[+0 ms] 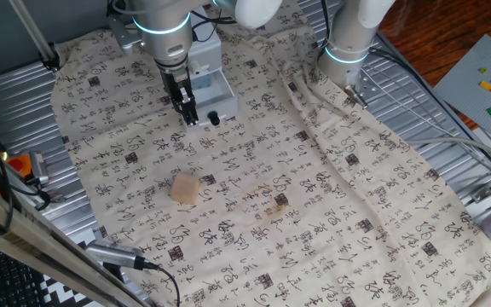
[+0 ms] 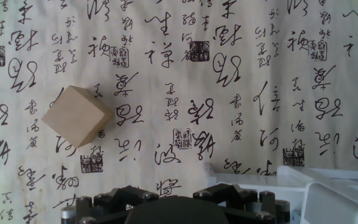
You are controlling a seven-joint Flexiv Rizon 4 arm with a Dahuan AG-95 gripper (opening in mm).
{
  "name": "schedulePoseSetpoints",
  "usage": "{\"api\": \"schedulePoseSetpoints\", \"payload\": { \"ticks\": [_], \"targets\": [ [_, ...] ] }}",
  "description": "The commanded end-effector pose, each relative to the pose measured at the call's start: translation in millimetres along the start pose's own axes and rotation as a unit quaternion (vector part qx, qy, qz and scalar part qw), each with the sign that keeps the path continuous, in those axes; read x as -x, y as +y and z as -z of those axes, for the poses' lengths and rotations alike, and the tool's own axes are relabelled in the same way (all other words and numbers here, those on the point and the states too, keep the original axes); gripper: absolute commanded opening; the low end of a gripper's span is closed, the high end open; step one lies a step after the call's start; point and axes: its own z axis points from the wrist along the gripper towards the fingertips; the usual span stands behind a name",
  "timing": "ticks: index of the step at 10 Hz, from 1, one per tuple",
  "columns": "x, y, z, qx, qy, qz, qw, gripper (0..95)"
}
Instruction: Put things in the drawer
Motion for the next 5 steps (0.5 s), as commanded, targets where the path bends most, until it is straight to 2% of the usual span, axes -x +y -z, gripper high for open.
{"api": "schedulePoseSetpoints", "payload": {
  "ticks": [1,2,5],
  "targets": [
    [-0.1,-0.1,0.0,0.0,0.0,0.0,1.0,95.0],
    [-0.2,0.0,0.2,0.031,0.033,0.223,0.9738,0.0],
    [-0.2,0.0,0.3,0.031,0.034,0.223,0.9739,0.0]
  ]
}}
